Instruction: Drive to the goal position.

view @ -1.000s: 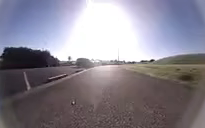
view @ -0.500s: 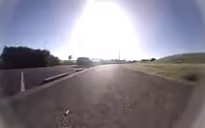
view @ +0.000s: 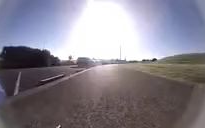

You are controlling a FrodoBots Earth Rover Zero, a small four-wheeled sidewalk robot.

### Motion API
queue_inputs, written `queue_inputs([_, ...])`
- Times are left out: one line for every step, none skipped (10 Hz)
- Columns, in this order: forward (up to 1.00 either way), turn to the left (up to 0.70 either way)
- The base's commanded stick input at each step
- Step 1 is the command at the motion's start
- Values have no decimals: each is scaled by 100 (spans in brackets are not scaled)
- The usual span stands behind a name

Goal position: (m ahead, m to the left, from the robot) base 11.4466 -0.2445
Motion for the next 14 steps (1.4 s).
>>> queue_inputs([70,0])
queue_inputs([70,0])
queue_inputs([70,0])
queue_inputs([70,0])
queue_inputs([70,0])
queue_inputs([70,0])
queue_inputs([70,0])
queue_inputs([70,0])
queue_inputs([70,0])
queue_inputs([70,0])
queue_inputs([70,0])
queue_inputs([70,0])
queue_inputs([70,0])
queue_inputs([70,0])
